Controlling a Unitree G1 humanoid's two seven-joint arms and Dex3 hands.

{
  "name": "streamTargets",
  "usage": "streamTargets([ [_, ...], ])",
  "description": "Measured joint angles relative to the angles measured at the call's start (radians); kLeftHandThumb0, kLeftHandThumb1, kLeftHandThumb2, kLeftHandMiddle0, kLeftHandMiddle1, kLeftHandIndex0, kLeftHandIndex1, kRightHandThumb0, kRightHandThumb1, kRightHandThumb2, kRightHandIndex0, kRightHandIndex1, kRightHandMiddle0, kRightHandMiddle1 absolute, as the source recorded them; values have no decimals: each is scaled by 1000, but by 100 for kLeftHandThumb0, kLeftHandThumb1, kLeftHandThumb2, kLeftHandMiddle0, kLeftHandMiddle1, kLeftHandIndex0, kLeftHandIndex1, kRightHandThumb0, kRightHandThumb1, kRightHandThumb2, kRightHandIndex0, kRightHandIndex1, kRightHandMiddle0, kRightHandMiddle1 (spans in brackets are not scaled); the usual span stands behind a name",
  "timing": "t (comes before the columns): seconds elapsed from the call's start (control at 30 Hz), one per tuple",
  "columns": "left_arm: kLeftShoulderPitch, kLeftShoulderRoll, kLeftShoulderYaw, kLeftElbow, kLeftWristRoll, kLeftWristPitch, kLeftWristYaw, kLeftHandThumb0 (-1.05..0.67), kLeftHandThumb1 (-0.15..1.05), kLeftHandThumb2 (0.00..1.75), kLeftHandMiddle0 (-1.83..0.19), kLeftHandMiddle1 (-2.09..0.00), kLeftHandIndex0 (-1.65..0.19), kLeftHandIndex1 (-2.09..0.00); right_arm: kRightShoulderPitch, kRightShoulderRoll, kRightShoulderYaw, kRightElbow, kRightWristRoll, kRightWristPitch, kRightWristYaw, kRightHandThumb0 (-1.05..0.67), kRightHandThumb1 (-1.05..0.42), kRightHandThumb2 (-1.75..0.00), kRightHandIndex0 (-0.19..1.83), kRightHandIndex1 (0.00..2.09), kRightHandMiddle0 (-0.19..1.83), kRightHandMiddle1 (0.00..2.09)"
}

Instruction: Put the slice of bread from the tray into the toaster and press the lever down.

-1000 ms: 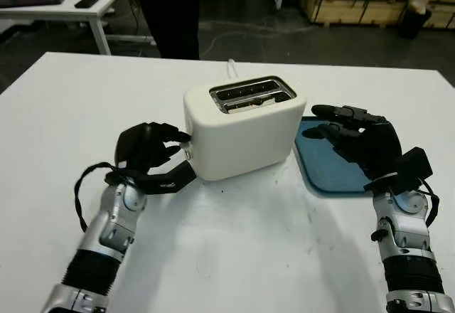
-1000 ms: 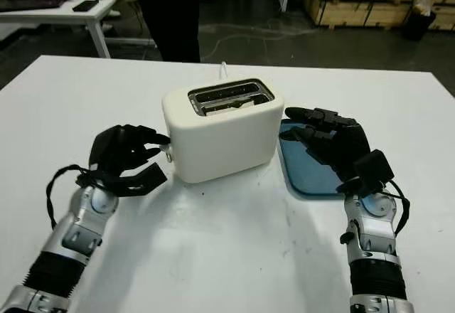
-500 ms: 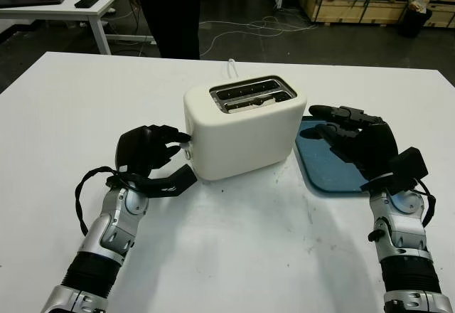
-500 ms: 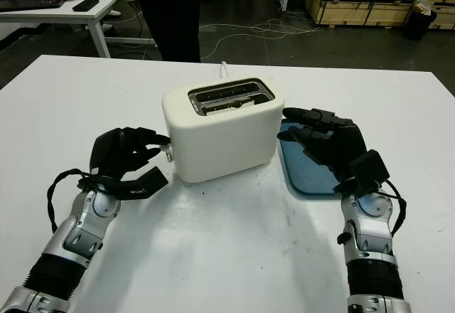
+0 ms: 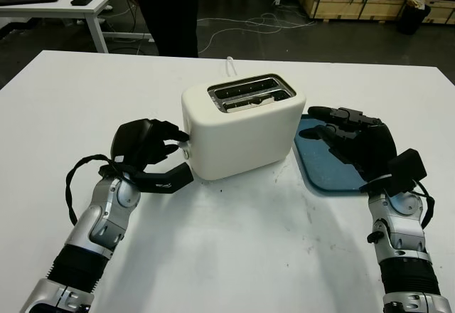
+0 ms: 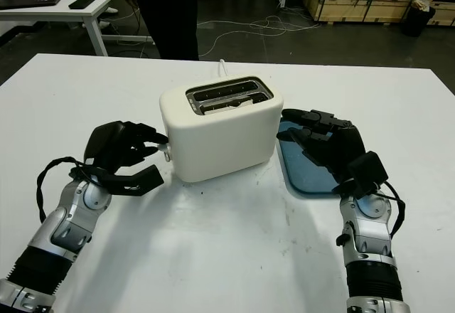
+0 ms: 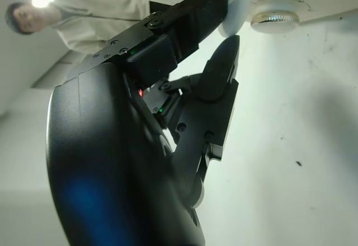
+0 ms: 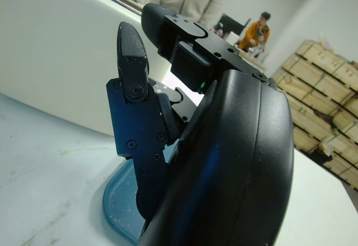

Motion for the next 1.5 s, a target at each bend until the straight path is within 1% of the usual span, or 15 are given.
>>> streamTargets([
  [0.27, -22, 18, -30, -1, 24, 19, -9, -21, 84, 0, -103, -80, -118, -2, 0, 0, -2, -2, 0, 0, 0, -48, -92, -15, 91, 56, 101, 1],
  [0.47, -38, 35, -46, 1, 31, 18, -15, -20, 83, 1, -99, -84, -117, -2, 4, 0, -3, -16, 1, 0, 4, -48, -92, -15, 92, 55, 102, 1],
  [0.57, -54, 55, -50, -11, 33, 19, -62, -23, 86, 2, -95, -83, -114, 0, 17, 0, -3, -28, 1, 0, 6, -49, -92, -15, 93, 54, 102, 1],
  [0.67, -74, 72, -61, -33, 39, 35, -119, -23, 83, 0, -101, -93, -121, -4, 45, 0, -4, -71, 1, 7, 5, -50, -92, -14, 93, 53, 103, 1],
  [0.77, -85, 78, -71, -30, 55, 39, -132, -25, 82, 1, -102, -95, -123, -4, 70, 0, -5, -104, 1, 22, 4, -50, -92, -14, 92, 51, 102, 0],
  [0.8, -89, 77, -73, -20, 57, 38, -132, -23, 82, 1, -97, -87, -120, -2, 75, 0, -4, -108, 1, 22, 4, -49, -92, -14, 91, 50, 101, 0],
  [0.87, -106, 67, -74, 14, 57, 36, -132, -24, 83, 0, -97, -70, -118, -1, 82, 0, -4, -108, 1, 23, 4, -47, -92, -14, 91, 49, 99, 0],
  [0.9, -112, 61, -74, 30, 57, 36, -132, -25, 82, 0, -97, -62, -118, -1, 84, 0, -4, -108, 1, 23, 4, -46, -92, -15, 92, 49, 99, 0],
  [0.93, -117, 56, -74, 43, 60, 36, -131, -24, 80, 0, -98, -58, -119, -1, 86, 0, -4, -108, 1, 23, 4, -47, -92, -15, 92, 49, 99, 0],
  [1.0, -127, 51, -75, 53, 74, 36, -129, -22, 77, 0, -101, -57, -118, 0, 86, 0, -3, -108, 1, 23, 5, -44, -92, -17, 89, 47, 95, 0],
  [1.1, -130, 51, -76, 53, 79, 36, -130, -24, 81, 3, -98, -56, -118, 0, 86, 0, -2, -108, 0, 23, 5, -40, -92, -20, 87, 47, 92, 0],
  [1.2, -133, 51, -77, 53, 79, 37, -131, -25, 82, 2, -98, -58, -118, 0, 86, 0, 0, -108, -2, 23, 5, -37, -92, -21, 86, 48, 91, 0],
  [1.37, -135, 52, -80, 53, 79, 36, -131, -24, 83, 1, -99, -65, -117, 0, 86, 0, 1, -108, -2, 23, 5, -40, -92, -21, 86, 50, 92, 1],
  [1.43, -134, 55, -81, 50, 79, 36, -132, -26, 81, 0, -100, -83, -123, -3, 86, 0, 1, -108, -2, 23, 5, -41, -92, -20, 85, 50, 93, 1],
  [1.5, -131, 60, -85, 34, 82, 36, -133, -29, 77, 0, -102, -96, -128, -5, 86, -1, 1, -108, -2, 23, 5, -41, -92, -20, 85, 50, 93, 1],
])
